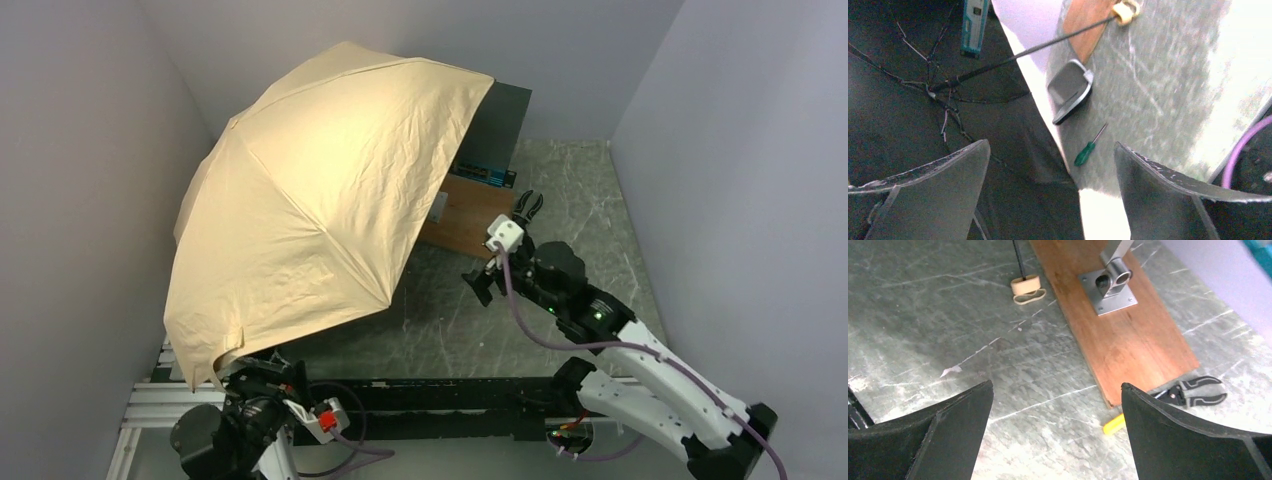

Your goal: Open the umbrella

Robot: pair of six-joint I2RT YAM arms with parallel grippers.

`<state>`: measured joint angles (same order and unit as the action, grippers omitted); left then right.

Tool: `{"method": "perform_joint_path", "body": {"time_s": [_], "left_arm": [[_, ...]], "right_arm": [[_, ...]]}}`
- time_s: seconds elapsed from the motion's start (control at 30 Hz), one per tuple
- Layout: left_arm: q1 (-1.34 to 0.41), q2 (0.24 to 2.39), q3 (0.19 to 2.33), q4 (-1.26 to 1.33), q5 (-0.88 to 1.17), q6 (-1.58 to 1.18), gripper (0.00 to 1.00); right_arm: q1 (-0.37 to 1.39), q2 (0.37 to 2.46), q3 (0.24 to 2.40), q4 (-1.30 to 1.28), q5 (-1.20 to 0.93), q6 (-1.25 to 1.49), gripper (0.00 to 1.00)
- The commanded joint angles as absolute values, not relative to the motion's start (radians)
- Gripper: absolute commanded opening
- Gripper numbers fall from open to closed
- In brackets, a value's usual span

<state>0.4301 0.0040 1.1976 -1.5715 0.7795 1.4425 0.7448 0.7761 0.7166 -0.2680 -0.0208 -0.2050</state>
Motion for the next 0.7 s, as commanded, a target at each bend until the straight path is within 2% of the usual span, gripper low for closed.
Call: {"method": "perform_joint_path", "body": {"time_s": [0.0, 0.17, 0.3, 0.47, 0.67], "left_arm": [[0.481, 0.036, 1.239, -1.579, 0.969, 1.251, 1.00], [0.519, -0.022, 1.292, -1.577, 1.132, 1.168, 1.00], [0.594, -0.127, 1.372, -1.576, 1.169, 1.047, 1.00], [0.646, -0.082, 1.448, -1.578, 1.007, 0.750, 1.00], [0.655, 0.266, 1.466, -1.501, 0.751, 0.487, 1.00]], "right_arm": [[0.741, 0.630, 0.734, -0.383, 0.036, -0.236, 1.00], [0.643, 0.583, 0.778, -0.479, -0.016, -0.215, 1.00], [0.585, 0.548, 0.800, -0.529, -0.057, -0.219, 1.00], [0.518, 0.497, 0.810, -0.566, -0.043, -0.227, 1.00], [0.432, 0.462, 0.821, -0.580, -0.062, -0.201, 1.00]]}}
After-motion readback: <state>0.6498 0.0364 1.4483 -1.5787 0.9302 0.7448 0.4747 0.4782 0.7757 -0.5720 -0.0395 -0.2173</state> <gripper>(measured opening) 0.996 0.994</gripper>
